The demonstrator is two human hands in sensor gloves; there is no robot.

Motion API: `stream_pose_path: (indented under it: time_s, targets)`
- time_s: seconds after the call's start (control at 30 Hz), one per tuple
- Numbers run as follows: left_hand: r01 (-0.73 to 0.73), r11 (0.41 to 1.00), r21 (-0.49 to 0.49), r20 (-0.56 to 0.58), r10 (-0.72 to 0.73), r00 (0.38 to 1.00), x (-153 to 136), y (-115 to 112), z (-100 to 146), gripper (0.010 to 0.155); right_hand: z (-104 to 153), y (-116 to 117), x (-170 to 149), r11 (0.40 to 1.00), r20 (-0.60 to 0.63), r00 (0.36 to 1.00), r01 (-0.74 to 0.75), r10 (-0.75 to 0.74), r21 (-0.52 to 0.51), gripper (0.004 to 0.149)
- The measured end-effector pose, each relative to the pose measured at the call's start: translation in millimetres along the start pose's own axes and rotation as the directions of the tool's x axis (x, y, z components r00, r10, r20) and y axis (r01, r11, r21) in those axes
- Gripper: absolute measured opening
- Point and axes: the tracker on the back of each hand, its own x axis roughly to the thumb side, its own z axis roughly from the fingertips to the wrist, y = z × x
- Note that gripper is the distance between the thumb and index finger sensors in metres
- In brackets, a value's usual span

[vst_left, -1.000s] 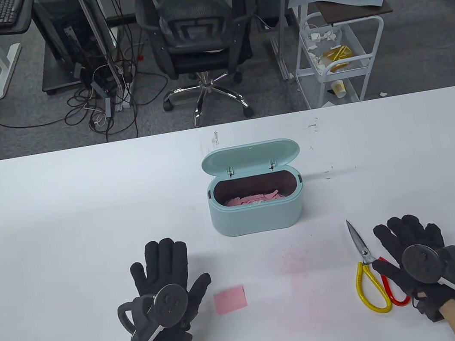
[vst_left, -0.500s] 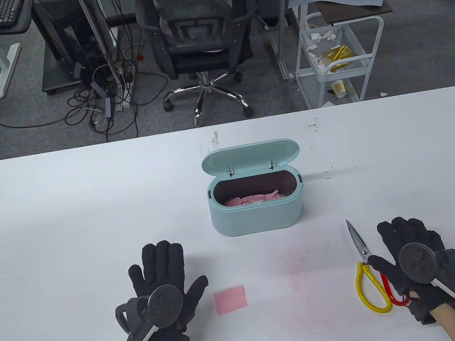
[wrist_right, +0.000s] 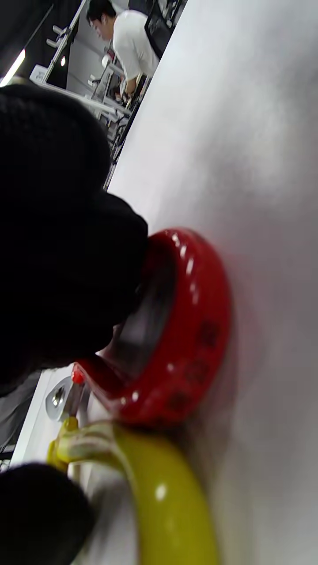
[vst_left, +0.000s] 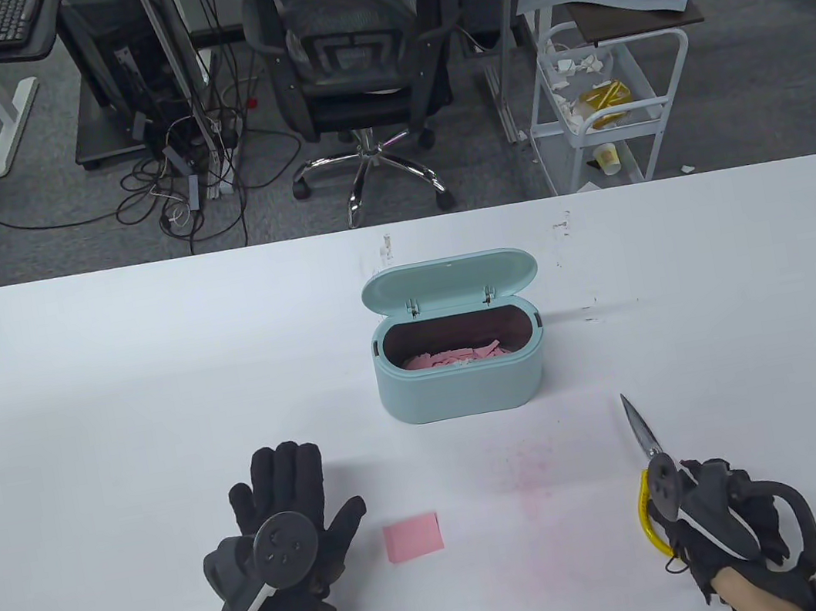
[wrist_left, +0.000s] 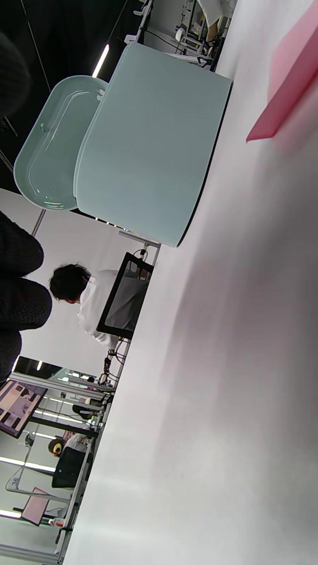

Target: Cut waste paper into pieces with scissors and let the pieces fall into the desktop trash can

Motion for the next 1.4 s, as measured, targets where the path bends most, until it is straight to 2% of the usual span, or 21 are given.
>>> stream_pose_path:
  time_s: [0.2, 0.37, 0.5, 0.6, 0.73, 0.83, 0.93, 1.0, 1.07, 1.13, 1.17, 1.2, 1.23, 1.27, 1.3, 1.37, 1.4]
  targets:
    - [-0.014, 1.0, -0.012, -0.003, 0.014, 1.0, 0, -2, 1, 0.087, -6, -3, 5, 0.993, -0.069, 0.996, 0.062, -0.055, 0.098, 0.069]
    - [-0.012, 1.0, -0.026, -0.006, 0.011, 1.0, -1, -4, 0, 0.087, -5, 0, 10, 0.999, -0.082, 0.997, 0.002, 0.001, 0.035, 0.065]
    - [-0.022, 1.0, -0.011, -0.004, 0.022, 1.0, -1, -2, 0, 0.087, -6, 6, 9, 0.999, -0.056, 0.998, -0.04, 0.041, 0.016, 0.068]
    - [-0.025, 1.0, -0.009, -0.001, 0.025, 1.0, -1, -1, 1, 0.087, -16, 9, -4, 0.993, -0.028, 0.998, 0.063, -0.061, 0.1, 0.072]
    - [-0.024, 1.0, -0.01, 0.005, 0.024, 1.0, -1, -2, 0, 0.087, -25, 10, -24, 0.951, -0.012, 0.966, 0.256, -0.258, 0.175, 0.073]
    - [-0.03, 1.0, -0.005, 0.007, 0.03, 1.0, -2, -2, 0, 0.087, -26, 15, -40, 0.89, -0.013, 0.9, 0.433, -0.435, 0.142, 0.074]
    - [-0.031, 1.0, -0.006, 0.007, 0.031, 1.0, -2, -3, 0, 0.087, -27, 20, -50, 0.834, 0.002, 0.84, 0.54, -0.543, 0.114, 0.073]
    - [-0.033, 0.999, -0.013, 0.009, 0.033, 0.999, -1, -3, 0, 0.087, -27, 21, -59, 0.703, 0.011, 0.706, 0.704, -0.708, 0.097, 0.072]
    - [-0.034, 0.999, -0.014, 0.008, 0.035, 0.999, -1, -4, 0, 0.086, -28, 17, -67, 0.487, 0.024, 0.488, 0.864, -0.873, 0.129, 0.07]
    - [-0.036, 0.999, -0.012, 0.008, 0.036, 0.999, -1, -4, -1, 0.086, -29, 15, -69, 0.239, 0.047, 0.234, 0.956, -0.971, 0.168, 0.069]
    - [-0.036, 0.999, -0.011, 0.008, 0.037, 0.999, -1, -4, -1, 0.086, -29, 13, -68, 0.149, 0.059, 0.14, 0.971, -0.988, 0.189, 0.069]
    - [-0.037, 0.999, -0.011, 0.007, 0.037, 0.999, -2, -4, -1, 0.086, -30, 13, -67, 0.075, 0.08, 0.059, 0.971, -0.995, 0.226, 0.07]
    - [-0.038, 0.999, -0.011, 0.007, 0.038, 0.999, -2, -4, -1, 0.086, -31, 12, -64, -0.03, 0.112, -0.066, 0.955, -0.991, 0.294, 0.07]
    - [-0.039, 0.999, -0.011, 0.006, 0.039, 0.999, -2, -4, -1, 0.086, -32, 11, -60, -0.146, 0.089, -0.187, 0.927, -0.978, 0.345, 0.069]
    - [-0.04, 0.999, -0.012, 0.006, 0.04, 0.999, -1, -4, -1, 0.086, -33, 8, -54, -0.303, 0.015, -0.339, 0.86, -0.941, 0.41, 0.069]
    - [-0.041, 0.999, -0.012, 0.004, 0.041, 0.999, -1, -4, -1, 0.085, -33, 3, -45, -0.482, -0.096, -0.51, 0.712, -0.855, 0.511, 0.069]
    - [-0.042, 0.999, -0.012, 0.003, 0.042, 0.999, -1, -4, -1, 0.085, -34, -1, -41, -0.528, -0.119, -0.557, 0.666, -0.822, 0.527, 0.069]
